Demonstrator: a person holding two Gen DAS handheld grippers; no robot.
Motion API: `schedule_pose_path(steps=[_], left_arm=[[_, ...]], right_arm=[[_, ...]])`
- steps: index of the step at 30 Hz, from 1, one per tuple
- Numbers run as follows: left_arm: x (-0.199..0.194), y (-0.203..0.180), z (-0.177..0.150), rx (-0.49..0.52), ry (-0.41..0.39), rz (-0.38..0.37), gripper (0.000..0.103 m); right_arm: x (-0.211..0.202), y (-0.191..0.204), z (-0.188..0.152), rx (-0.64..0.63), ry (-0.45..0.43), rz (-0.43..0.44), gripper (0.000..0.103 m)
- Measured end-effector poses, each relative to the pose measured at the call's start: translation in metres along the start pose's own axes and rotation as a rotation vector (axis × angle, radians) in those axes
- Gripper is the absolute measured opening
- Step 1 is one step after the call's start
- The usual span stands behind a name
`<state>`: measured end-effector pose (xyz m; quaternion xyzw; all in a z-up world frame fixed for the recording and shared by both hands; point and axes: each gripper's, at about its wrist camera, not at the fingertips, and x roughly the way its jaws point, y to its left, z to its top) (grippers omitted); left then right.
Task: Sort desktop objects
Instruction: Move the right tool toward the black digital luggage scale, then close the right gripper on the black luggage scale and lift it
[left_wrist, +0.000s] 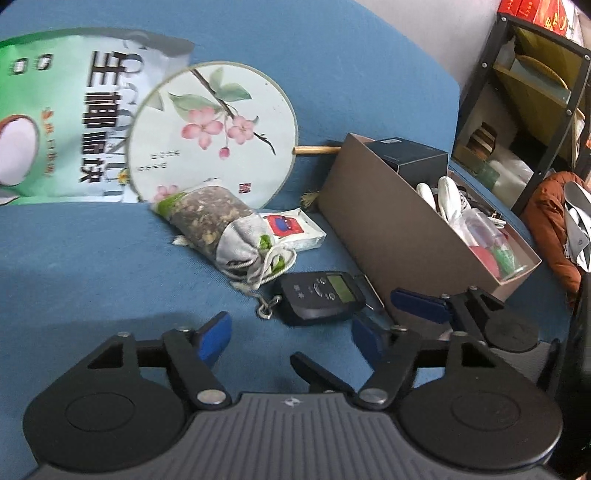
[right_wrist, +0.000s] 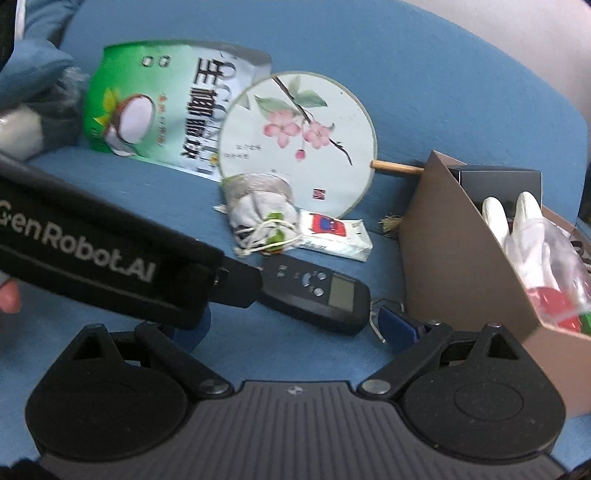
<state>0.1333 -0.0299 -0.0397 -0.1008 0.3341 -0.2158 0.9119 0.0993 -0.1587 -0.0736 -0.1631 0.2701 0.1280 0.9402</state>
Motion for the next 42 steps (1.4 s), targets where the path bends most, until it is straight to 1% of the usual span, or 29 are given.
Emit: schedule_pose_path(steps=[3,5,9,13,18,19,21,23,24,28,32,35,36,37,39,40,42], left_arm=[[0.014,0.004,0.006,0.004,0.02,-0.007,0.071],[0.022,0.008,0.008,0.006,0.033,-0.019,0.071],[0.035,0.01,0.012,0.012,0.056,-0.036,0.07],[0.048,0.011,0.017,0.005,0.069,-0.054,0.065],[0.059,0.014,0.021,-0.012,0.079,-0.065,0.062],[0.059,0.015,0.021,-0.011,0.078,-0.067,0.059],[0.055,0.013,0.019,0.006,0.077,-0.053,0.057],[0.048,0.013,0.015,0.013,0.071,-0.04,0.055],[0.044,0.014,0.011,0.008,0.068,-0.043,0.052],[0.014,0.018,-0.01,-0.008,0.053,-0.028,0.053],[-0.024,0.026,-0.029,-0.045,0.055,-0.01,0.052],[-0.051,0.03,-0.041,-0.061,0.053,0.022,0.053],[-0.058,0.031,-0.042,-0.075,0.053,0.038,0.057],[-0.067,0.034,-0.044,-0.102,0.049,0.06,0.063],[-0.083,0.036,-0.046,-0.157,0.047,0.101,0.068],[-0.09,0.035,-0.047,-0.171,0.048,0.115,0.069],[-0.097,0.032,-0.05,-0.172,0.056,0.146,0.069]], right_arm=[[0.017,-0.002,0.001,0.009,0.018,-0.023,0.095],[0.027,-0.003,0.001,0.011,0.03,-0.02,0.095],[0.04,-0.007,0.005,0.027,0.028,-0.022,0.095],[0.053,-0.011,0.011,0.066,0.054,-0.015,0.096],[0.066,-0.015,0.015,0.113,0.086,0.022,0.099],[0.066,-0.017,0.016,0.129,0.094,0.04,0.099],[0.064,-0.021,0.017,0.145,0.113,0.085,0.099],[0.057,-0.017,0.014,0.104,0.123,0.116,0.099],[0.053,-0.015,0.012,0.088,0.124,0.128,0.099],[0.026,-0.001,0.003,0.046,0.126,0.204,0.099],[-0.008,0.02,-0.007,-0.009,0.122,0.305,0.098],[-0.033,0.033,-0.012,-0.034,0.122,0.395,0.098],[-0.043,0.038,-0.014,-0.075,0.114,0.428,0.096],[-0.049,0.041,-0.016,-0.111,0.104,0.445,0.09],[-0.061,0.044,-0.016,-0.167,0.069,0.437,0.089],[-0.064,0.042,-0.015,-0.177,0.049,0.426,0.089],[-0.06,0.038,-0.012,-0.167,0.053,0.409,0.089]])
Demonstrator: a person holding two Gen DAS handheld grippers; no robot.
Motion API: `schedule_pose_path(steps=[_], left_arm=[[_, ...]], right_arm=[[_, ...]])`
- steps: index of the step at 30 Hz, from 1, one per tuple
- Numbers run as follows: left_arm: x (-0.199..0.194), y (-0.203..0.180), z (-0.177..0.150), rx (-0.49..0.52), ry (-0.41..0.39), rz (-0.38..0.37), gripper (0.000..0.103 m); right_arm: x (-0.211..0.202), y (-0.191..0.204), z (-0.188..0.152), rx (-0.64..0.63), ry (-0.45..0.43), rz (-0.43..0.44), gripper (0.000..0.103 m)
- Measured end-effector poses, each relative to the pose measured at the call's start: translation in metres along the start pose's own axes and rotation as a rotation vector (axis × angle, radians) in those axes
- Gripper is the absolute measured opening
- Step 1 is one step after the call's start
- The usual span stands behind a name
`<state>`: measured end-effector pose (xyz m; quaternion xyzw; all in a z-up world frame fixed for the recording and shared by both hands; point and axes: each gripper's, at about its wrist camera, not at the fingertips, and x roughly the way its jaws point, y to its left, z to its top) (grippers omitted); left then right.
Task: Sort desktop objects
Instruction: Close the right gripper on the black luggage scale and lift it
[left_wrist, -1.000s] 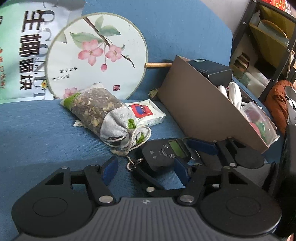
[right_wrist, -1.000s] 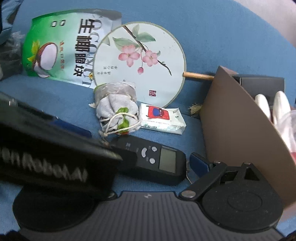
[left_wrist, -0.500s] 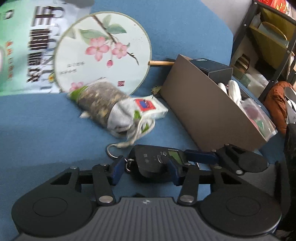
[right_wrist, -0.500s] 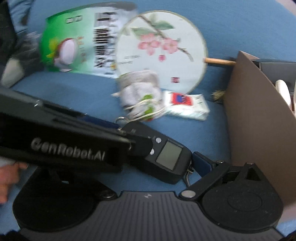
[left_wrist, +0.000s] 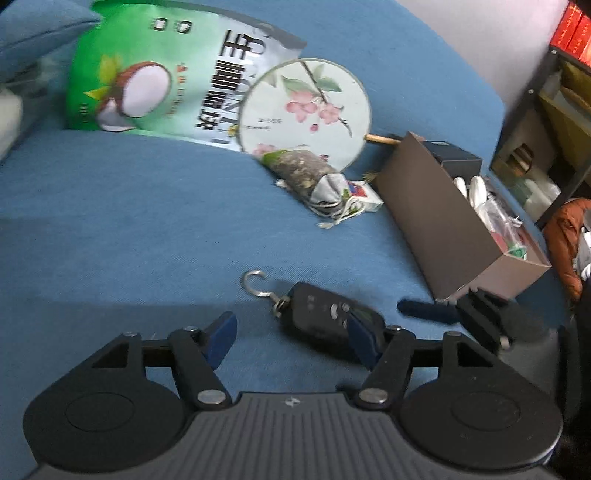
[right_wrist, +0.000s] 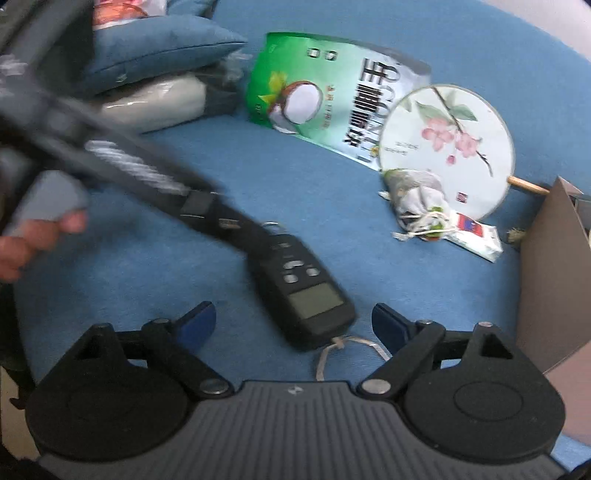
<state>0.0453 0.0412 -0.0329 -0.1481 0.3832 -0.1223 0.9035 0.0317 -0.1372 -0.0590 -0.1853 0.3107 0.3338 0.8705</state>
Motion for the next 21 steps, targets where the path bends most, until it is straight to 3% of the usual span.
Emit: schedule_pose_path(steps=[3,9,11,15,21], left_arm=[[0.006,-0.004,-0.004,-0.004,0.025,0.011,0.069],[0.026,-0.009,0.001,-0.08,0.032,-0.013,0.067],[0.032,-0.009,0.003,-0.131,0.04,-0.036,0.068],[0.039,-0.018,0.004,-0.139,0.029,0.021,0.056],[0.053,-0.037,0.012,-0.083,0.051,0.108,0.059]], right_arm=[[0.009,-0.012,0.002,0.045,-0.016,0.006,0.088],[0.02,-0.027,-0.009,0.183,-0.012,0.089,0.061],[0.014,-0.019,-0.012,0.161,-0.001,0.088,0.053],[0.004,-0.007,-0.015,0.14,0.008,0.107,0.051],[0.011,-0.009,-0.01,0.198,0.006,0.073,0.055]])
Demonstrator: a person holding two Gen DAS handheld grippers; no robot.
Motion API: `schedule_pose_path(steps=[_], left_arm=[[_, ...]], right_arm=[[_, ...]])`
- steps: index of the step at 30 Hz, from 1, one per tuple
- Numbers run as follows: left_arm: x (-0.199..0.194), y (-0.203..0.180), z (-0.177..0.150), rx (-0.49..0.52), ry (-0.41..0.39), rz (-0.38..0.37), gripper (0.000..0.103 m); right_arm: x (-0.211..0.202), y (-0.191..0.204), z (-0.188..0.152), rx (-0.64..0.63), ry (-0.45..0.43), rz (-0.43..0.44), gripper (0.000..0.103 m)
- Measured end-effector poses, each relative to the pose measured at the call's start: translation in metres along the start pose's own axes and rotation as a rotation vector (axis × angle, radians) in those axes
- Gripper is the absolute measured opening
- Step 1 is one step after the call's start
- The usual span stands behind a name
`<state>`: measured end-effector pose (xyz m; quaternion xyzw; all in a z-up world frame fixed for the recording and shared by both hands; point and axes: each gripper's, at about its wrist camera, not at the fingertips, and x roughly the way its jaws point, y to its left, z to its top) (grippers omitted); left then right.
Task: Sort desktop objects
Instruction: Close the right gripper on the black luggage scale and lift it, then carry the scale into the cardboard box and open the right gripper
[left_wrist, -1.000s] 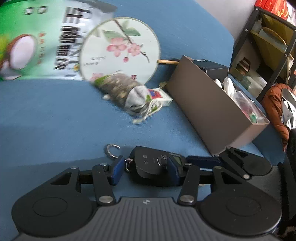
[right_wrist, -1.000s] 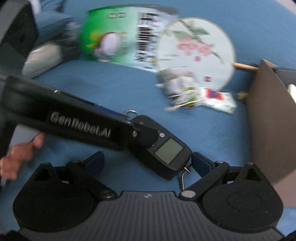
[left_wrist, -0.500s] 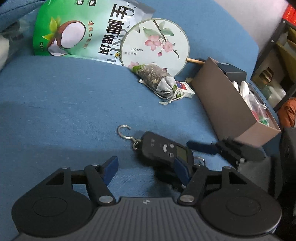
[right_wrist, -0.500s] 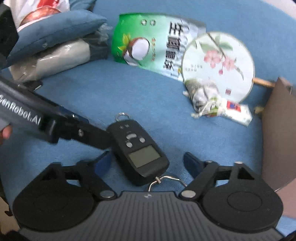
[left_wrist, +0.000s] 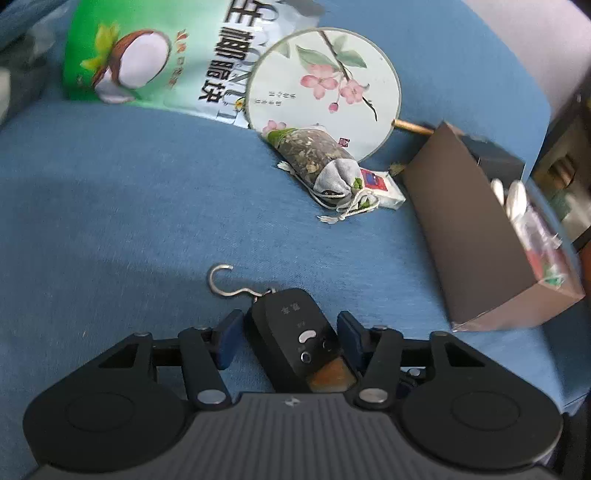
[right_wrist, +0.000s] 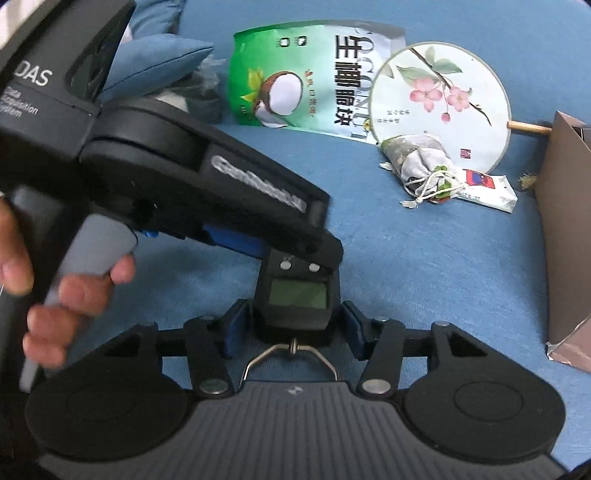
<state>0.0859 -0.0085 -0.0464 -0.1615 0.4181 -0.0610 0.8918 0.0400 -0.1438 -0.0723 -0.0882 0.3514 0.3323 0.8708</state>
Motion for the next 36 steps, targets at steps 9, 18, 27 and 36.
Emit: schedule_pose_path(steps=[9,18,27,36], left_arm=[[0.003,-0.007,0.002,0.047,0.009,0.021,0.059],[-0.017,-0.035,0.003,0.078,-0.032,-0.01,0.058],[-0.049,-0.111,0.039,0.185,-0.163,-0.121,0.056],[-0.054,-0.214,0.073,0.326,-0.25,-0.251,0.056]], right_arm=[[0.007,0.002,0.0,0.073,-0.015,-0.052,0.049],[-0.022,0.001,-0.005,0.092,-0.088,-0.086,0.049],[-0.085,-0.032,0.018,0.108,-0.27,-0.208,0.049],[-0.158,-0.097,0.037,0.142,-0.436,-0.348,0.049]])
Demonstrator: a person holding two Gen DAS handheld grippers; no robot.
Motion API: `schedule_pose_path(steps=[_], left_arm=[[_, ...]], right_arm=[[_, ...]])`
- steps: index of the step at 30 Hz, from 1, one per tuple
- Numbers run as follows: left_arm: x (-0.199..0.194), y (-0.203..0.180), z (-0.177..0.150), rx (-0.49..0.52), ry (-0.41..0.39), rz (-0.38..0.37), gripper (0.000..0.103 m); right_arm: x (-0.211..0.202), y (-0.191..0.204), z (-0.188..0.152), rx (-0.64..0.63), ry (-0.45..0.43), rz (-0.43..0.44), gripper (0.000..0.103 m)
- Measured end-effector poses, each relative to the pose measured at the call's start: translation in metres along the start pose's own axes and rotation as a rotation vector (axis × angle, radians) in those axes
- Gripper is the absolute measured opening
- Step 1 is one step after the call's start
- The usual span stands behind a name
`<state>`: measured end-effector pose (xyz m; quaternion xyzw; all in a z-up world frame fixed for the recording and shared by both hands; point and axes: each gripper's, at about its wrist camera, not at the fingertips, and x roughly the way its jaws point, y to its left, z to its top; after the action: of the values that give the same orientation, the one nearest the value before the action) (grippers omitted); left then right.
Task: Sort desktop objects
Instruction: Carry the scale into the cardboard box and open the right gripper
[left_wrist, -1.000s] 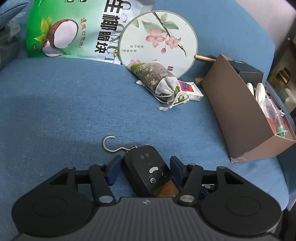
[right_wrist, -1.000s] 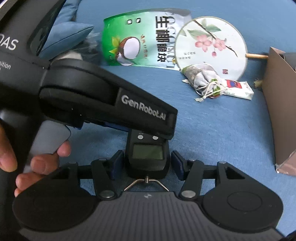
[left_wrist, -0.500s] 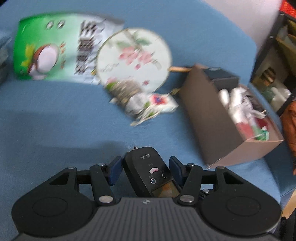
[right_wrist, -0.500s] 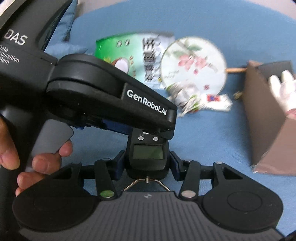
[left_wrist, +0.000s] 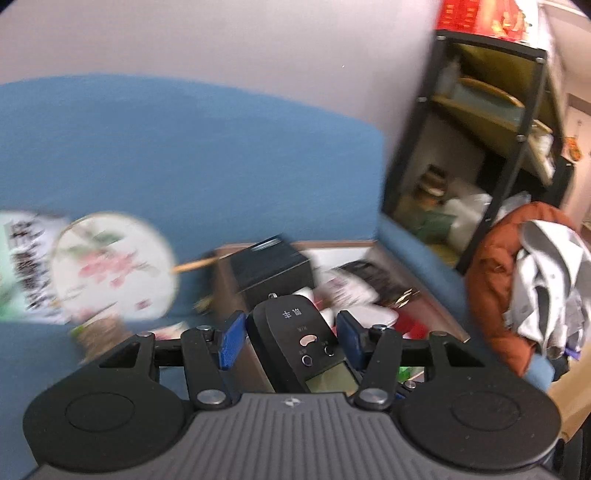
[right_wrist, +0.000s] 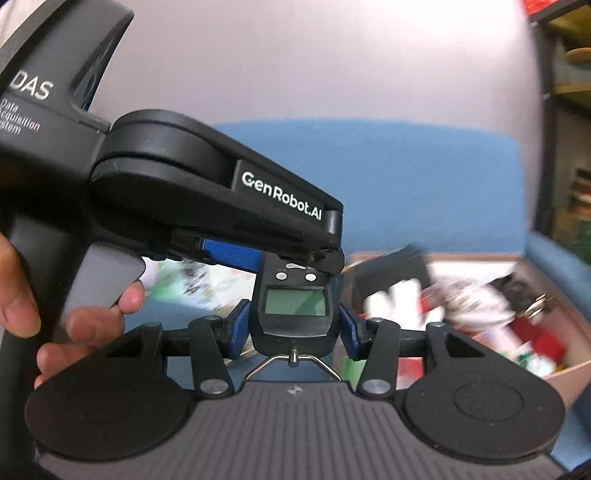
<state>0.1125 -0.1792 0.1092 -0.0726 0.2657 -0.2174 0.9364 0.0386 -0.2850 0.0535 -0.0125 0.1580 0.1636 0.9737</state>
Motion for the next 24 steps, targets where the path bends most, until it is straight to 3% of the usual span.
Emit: schedule_pose_path(steps=[10,19,22,24], left_arm=[[0.092,-0.067,0.025,0.02,0.056,-0.139,0.056],[0.16,-0.082,0.02,0.03,0.084,-0.183,0.056],[0.171,-0.072,0.013,-0.02,0.101,-0.197,0.055],[0.172,-0.066,0.009,-0.047,0.104,-0.207,0.074]], right_arm=[[-0.004,-0.106,0.008,0.069,-0.051,-0.141,0.049],[0.022,-0.157,-0.013,0.079,-0.047,-0.197,0.049],[0.035,-0.167,-0.023,0.076,-0.025,-0.202,0.049],[0.045,-0.173,-0.03,0.074,0.006,-0.222,0.049]])
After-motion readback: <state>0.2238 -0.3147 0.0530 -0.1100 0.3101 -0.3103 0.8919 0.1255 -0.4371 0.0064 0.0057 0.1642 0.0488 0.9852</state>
